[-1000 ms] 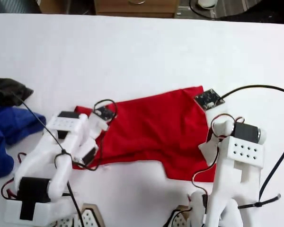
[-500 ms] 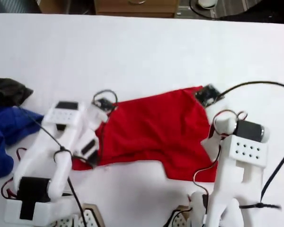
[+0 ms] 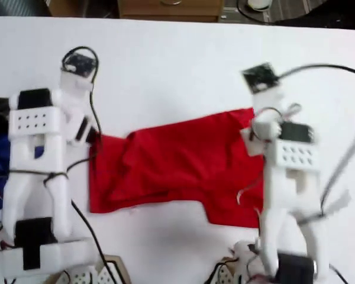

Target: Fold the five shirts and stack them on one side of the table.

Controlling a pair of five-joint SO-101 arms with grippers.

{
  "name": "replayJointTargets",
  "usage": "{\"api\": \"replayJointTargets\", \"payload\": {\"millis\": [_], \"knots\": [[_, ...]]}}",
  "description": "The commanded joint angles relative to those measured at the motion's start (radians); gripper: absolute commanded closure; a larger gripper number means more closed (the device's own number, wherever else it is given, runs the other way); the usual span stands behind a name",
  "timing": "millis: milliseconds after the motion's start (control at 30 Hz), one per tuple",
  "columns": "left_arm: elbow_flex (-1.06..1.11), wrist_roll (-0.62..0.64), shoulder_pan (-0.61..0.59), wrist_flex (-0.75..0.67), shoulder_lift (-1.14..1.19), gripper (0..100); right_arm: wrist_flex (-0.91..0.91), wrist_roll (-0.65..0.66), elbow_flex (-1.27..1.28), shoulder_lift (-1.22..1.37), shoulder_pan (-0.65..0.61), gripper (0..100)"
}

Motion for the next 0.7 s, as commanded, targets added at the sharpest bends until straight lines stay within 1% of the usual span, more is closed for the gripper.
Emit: {"api": "replayJointTargets", "payload": {"millis": [0,133,267,400,500,667], "knots": [[0.012,0.06,0.032,-0.098,0.095,77,-0.025,-0.011,-0.127,0.16,-0.061,88.2],[-0.044,0.112,0.057,-0.161,0.255,77,-0.025,-0.011,-0.25,0.311,-0.076,88.2],[-0.139,0.115,0.06,-0.161,0.396,77,-0.025,-0.011,-0.344,0.423,-0.073,88.2],[-0.185,0.11,0.046,-0.161,0.529,77,-0.027,-0.009,-0.39,0.526,-0.07,88.4],[-0.222,0.109,0.002,-0.161,0.609,77,-0.035,-0.002,-0.411,0.602,-0.042,88.5],[-0.275,0.1,-0.104,-0.158,0.667,77,-0.111,0.0,-0.44,0.716,0.056,88.4]]}}
